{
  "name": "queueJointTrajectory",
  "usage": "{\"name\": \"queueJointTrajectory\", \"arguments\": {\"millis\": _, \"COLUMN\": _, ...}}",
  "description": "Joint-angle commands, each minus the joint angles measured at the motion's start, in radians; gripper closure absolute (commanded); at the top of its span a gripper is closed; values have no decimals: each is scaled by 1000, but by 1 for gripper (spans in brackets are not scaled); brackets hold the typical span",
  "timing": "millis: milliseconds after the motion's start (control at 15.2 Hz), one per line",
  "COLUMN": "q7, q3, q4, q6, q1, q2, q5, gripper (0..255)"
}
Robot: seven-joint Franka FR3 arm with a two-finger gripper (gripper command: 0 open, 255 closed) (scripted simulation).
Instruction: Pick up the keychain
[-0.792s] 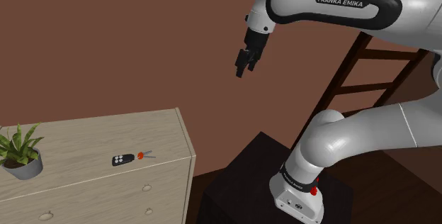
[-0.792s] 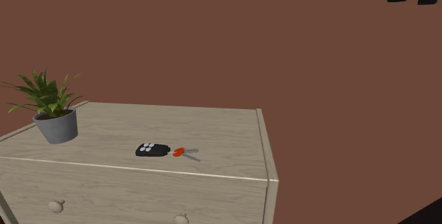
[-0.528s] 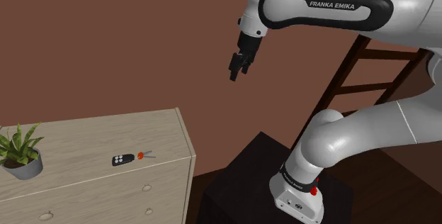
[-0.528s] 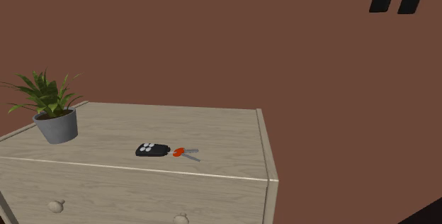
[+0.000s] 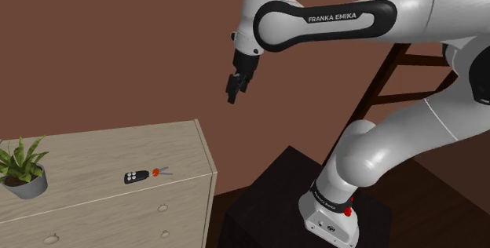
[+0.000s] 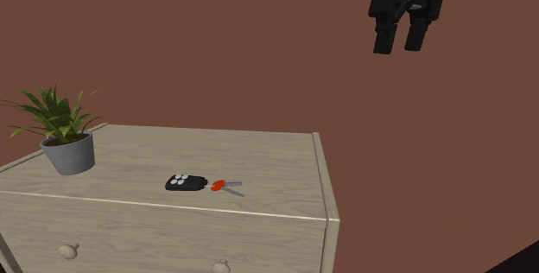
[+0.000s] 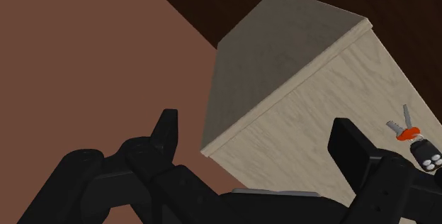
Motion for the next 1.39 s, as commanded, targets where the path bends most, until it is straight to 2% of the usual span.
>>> {"name": "queueJointTrajectory", "arguments": {"millis": 0, "q7": 0, "q3": 27, "q4": 7, "q6": 47, "q1": 21, "q2": 50, "q5": 7, "gripper": 0}}
{"name": "queueJointTrajectory", "arguments": {"millis": 660, "q7": 7, "q3": 151, "q4": 104, "q6": 236, "q1": 101, "q2": 328, "q5": -16, "gripper": 0}}
{"name": "queueJointTrajectory", "arguments": {"millis": 1320, "q7": 60, "q3": 253, "q4": 264, "q6": 361, "q1": 186, "q2": 625, "q5": -145, "gripper": 0}}
